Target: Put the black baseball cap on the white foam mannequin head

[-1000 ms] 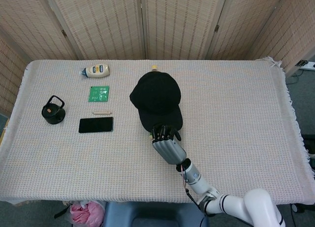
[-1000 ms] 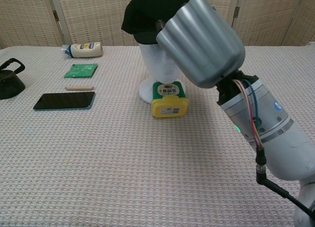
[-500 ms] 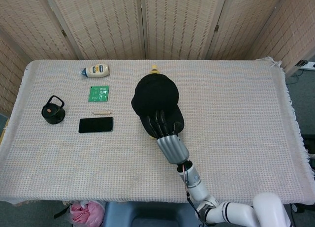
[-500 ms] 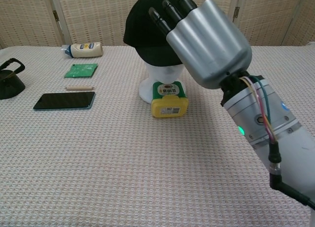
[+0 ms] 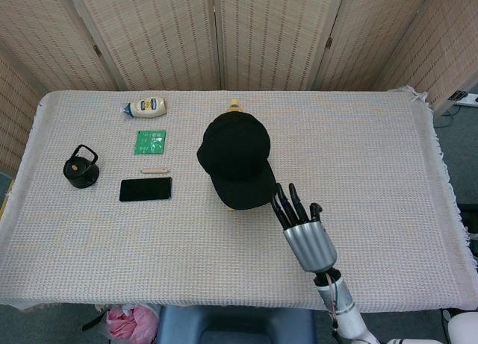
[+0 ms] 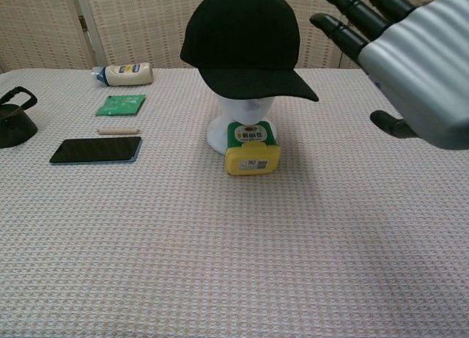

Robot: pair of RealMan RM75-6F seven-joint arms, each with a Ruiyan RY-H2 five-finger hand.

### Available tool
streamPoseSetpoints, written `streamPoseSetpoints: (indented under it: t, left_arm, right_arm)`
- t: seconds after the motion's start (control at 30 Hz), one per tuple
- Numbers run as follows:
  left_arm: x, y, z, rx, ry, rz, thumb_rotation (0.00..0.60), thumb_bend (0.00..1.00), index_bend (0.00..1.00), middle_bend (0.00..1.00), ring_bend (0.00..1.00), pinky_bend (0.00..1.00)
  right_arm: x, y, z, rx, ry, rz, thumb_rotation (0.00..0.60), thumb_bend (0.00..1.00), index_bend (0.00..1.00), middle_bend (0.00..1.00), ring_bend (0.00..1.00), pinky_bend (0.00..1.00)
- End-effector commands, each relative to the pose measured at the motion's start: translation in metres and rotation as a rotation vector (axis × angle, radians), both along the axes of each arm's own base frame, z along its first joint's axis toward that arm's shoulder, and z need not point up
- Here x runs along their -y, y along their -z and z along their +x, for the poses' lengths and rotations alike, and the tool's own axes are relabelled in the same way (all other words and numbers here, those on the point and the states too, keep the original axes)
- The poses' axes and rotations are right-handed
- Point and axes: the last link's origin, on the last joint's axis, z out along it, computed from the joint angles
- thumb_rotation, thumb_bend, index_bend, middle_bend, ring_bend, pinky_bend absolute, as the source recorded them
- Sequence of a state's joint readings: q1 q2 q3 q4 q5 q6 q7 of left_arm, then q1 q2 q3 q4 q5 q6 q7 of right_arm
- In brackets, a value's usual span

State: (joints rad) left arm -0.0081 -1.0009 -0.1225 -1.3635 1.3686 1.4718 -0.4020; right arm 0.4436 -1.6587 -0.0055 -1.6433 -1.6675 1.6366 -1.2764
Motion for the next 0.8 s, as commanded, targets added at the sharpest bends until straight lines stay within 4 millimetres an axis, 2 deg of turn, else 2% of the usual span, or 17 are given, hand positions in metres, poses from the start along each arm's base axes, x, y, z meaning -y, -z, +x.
streamPoseSetpoints:
  t: [0.03,0.13,0.27,0.4,0.47,0.67,0.8]
  left_arm:
    - [-0.001,0.002,0.004,-0.008,0.006,0.003,0.6,0.25,0.13,0.0,0.01,0.18]
    - [-0.001,0.008,0.013,-0.012,0.033,0.006,0.6,0.25,0.1,0.0,0.02,0.18]
    - [0.001,0.018,0.024,-0.031,0.058,-0.006,0.6,0.25,0.07,0.0,0.01,0.18]
    - [-0.001,0.026,0.031,-0.035,0.039,-0.017,0.6,0.25,0.06,0.0,0.01,0.18]
    - [-0.003,0.031,0.036,-0.028,0.036,-0.025,0.6,0.25,0.06,0.0,0.01,0.18]
    - [-0.005,0.051,0.054,0.046,0.074,-0.067,0.6,0.25,0.05,0.0,0.01,0.18]
    - [-0.008,0.064,0.059,0.067,0.077,-0.095,0.6,0.25,0.05,0.0,0.01,0.18]
  right_arm:
    - [-0.026,-0.031,-0.042,0.139,0.172,0.114,0.6,0.16,0.0,0.0,0.02,0.52]
    - [-0.023,-0.051,-0.065,0.268,0.266,0.149,0.6,0.16,0.0,0.0,0.01,0.47]
    - [-0.019,-0.071,-0.109,0.351,0.36,0.16,0.6,0.16,0.0,0.0,0.0,0.37]
    - [-0.019,-0.091,-0.143,0.491,0.423,0.176,0.6,0.16,0.0,0.0,0.0,0.11]
    - [-0.021,-0.101,-0.158,0.548,0.429,0.191,0.6,0.16,0.0,0.0,0.0,0.02]
    - [-0.037,-0.125,-0.192,0.543,0.474,0.237,0.6,0.15,0.0,0.0,0.0,0.0]
    - [-0.046,-0.137,-0.192,0.61,0.445,0.281,0.6,0.15,0.0,0.0,0.0,0.0]
